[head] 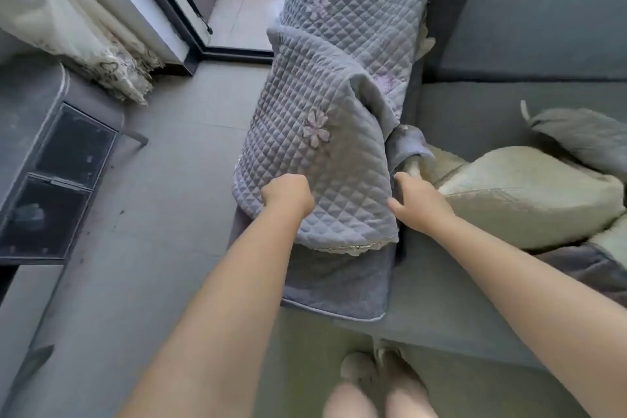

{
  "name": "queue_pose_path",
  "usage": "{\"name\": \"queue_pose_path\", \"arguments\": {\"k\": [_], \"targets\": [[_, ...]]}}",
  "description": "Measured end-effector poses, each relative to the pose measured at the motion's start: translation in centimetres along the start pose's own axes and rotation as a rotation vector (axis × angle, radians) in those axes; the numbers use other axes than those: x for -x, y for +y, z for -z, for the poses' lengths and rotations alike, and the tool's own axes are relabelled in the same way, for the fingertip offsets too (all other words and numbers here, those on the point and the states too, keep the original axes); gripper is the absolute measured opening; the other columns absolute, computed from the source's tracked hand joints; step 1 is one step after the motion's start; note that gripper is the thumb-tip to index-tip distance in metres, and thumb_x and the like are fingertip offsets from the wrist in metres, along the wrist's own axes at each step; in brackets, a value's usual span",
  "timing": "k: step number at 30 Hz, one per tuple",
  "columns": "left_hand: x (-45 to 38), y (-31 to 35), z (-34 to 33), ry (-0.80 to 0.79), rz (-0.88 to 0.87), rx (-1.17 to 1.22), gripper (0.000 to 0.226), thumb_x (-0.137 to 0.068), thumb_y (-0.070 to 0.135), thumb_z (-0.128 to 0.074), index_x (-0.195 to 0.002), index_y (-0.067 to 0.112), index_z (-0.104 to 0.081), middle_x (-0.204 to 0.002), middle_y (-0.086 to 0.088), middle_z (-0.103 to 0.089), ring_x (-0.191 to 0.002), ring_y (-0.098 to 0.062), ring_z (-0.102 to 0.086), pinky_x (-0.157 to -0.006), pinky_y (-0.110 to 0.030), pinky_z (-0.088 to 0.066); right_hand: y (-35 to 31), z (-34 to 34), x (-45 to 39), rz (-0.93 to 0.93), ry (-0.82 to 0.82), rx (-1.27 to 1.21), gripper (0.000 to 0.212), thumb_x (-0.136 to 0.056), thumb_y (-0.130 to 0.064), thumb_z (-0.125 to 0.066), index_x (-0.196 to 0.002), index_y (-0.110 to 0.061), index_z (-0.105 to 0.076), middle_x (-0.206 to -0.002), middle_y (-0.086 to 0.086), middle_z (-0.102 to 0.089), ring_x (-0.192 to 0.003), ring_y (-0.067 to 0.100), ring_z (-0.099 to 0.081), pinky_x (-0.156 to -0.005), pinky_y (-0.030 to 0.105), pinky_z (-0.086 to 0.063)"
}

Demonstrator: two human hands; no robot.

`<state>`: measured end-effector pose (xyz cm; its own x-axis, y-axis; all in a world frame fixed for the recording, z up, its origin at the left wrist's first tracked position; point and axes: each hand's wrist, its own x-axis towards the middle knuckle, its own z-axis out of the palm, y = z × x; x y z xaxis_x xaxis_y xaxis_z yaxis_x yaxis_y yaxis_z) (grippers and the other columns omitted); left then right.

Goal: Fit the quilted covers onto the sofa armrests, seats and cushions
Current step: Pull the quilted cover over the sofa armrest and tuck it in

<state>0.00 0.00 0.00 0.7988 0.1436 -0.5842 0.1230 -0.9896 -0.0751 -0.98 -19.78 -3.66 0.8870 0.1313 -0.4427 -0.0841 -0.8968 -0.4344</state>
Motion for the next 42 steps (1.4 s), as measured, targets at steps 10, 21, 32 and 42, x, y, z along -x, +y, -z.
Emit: {"name": "queue_pose_path", "arguments": {"k": [10, 21, 32, 42], "targets": [[-6.4, -4.1, -9.7, -0.083, -0.153, 0.095, 0.058, -0.087, 0.019, -0.047, -0.140, 0.014, -0.024, -0.143, -0.006, -0.027, -0.132, -0.027, -0.026, -0.103, -0.040, -0.032, 0.9, -7.2, -5.2, -0.164, 0.018, -0.755, 0.065, -0.084, -0.026, -0.064, -0.139, -0.023, -0.029, -0.131, -0.003, -0.049, -0.115, 0.014, -0.048, -0.100, 0.035, -0.041], [-5.8, -10.2, -11.6, -0.019, -0.284, 0.802, 0.022, -0.081, 0.008, -0.051, -0.102, 0.008, -0.059, -0.098, -0.007, -0.061, -0.102, -0.018, -0.056, -0.084, -0.030, -0.040, -4.1, -5.5, -1.3, -0.208, -0.019, -1.038, 0.010, -0.087, -0.016, -0.060, -0.077, -0.015, -0.063, -0.065, -0.009, -0.068, -0.065, 0.005, -0.065, -0.068, 0.022, -0.052], [-5.1, -17.3, -2.1, -0.066, 0.159, 1.277, 0.058, -0.083, 0.056, -0.050, -0.128, 0.020, -0.049, -0.110, -0.004, -0.055, -0.071, -0.006, -0.054, -0.045, -0.014, -0.049, -14.4, -4.0, -3.2, 0.299, -0.158, -0.201, 0.129, -0.063, -0.047, -0.078, -0.144, -0.023, 0.020, -0.152, -0.006, 0.023, -0.140, 0.017, 0.022, -0.116, 0.051, 0.004], [-4.7, -19.9, -4.6, -0.135, 0.030, 0.853, 0.029, -0.047, 0.029, -0.060, -0.073, 0.020, -0.050, -0.060, 0.000, -0.053, -0.057, -0.019, -0.048, -0.057, -0.026, -0.044, -12.3, -7.1, -5.2, -0.038, 0.149, -0.477, 0.008, -0.071, 0.007, -0.055, -0.075, 0.002, -0.058, -0.070, 0.012, -0.059, -0.071, 0.020, -0.052, -0.060, 0.023, -0.033]]}}
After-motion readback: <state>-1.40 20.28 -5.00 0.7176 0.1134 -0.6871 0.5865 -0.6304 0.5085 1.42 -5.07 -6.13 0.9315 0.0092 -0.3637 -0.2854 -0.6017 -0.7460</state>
